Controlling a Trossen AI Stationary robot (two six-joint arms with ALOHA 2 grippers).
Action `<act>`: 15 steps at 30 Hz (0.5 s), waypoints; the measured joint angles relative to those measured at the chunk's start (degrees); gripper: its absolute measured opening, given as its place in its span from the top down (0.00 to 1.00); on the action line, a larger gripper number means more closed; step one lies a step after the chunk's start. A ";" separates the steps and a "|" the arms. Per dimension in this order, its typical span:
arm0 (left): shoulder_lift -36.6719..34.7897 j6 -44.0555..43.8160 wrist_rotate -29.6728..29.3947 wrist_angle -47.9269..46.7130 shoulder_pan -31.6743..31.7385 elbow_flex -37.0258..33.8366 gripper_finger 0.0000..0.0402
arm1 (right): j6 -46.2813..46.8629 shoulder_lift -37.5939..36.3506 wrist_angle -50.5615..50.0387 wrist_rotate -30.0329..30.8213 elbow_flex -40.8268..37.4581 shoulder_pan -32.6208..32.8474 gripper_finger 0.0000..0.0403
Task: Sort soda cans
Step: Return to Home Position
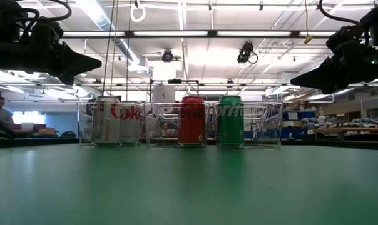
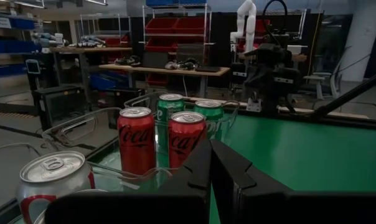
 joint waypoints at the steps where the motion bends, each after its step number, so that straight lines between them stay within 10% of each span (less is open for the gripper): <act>1: 0.00 0.00 0.00 -0.01 0.00 0.00 0.97 | 0.01 0.00 -0.01 0.00 0.00 0.00 0.99; 15: 0.00 0.00 0.00 -0.02 0.00 0.00 0.97 | 0.01 0.00 0.00 0.00 0.00 0.00 0.99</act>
